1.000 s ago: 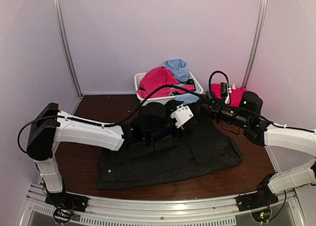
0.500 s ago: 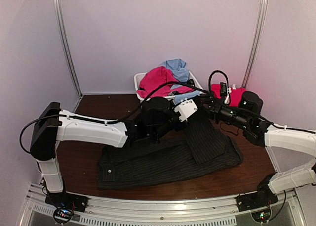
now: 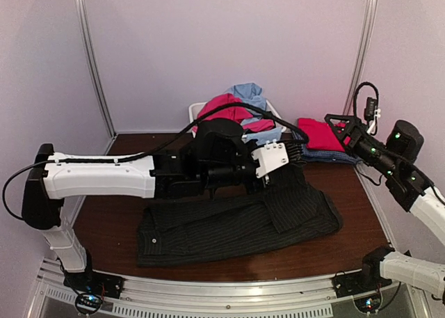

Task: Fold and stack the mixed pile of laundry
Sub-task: Adjust the 1/3-folded shirt at the center of the board.

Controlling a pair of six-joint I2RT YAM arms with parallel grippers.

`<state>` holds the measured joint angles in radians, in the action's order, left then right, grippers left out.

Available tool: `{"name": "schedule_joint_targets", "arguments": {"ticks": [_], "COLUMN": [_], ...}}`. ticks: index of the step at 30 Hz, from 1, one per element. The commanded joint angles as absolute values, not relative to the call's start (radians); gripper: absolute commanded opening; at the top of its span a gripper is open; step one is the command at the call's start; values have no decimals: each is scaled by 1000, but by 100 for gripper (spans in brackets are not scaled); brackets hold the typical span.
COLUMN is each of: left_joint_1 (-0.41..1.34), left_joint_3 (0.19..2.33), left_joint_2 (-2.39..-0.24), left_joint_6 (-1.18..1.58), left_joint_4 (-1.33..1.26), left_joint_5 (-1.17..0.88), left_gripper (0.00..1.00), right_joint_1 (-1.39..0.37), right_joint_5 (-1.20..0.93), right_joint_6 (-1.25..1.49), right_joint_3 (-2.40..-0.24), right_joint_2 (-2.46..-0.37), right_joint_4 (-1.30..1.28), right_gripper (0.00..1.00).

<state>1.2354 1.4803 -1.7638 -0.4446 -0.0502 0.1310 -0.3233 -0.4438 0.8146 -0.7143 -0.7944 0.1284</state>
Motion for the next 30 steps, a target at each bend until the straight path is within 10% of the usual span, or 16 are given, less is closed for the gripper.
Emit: {"name": "schedule_joint_targets", "arguments": {"ticks": [1, 17, 30], "left_joint_1": [1335, 1411, 1089], "left_joint_3": [1604, 1938, 1132], "left_joint_2": [-1746, -1968, -1570], "left_joint_6": [-426, -141, 544], "left_joint_4": [160, 304, 22], "left_joint_5": [-77, 95, 356], "left_gripper": [0, 0, 0], "right_joint_1": [-243, -123, -120], "right_joint_5": [-365, -355, -527], "right_joint_6": [612, 474, 512], "right_joint_3": [-799, -861, -776], "right_joint_2": [-727, -770, -887], "right_joint_4": [-69, -126, -3], "right_gripper": [83, 85, 84]}}
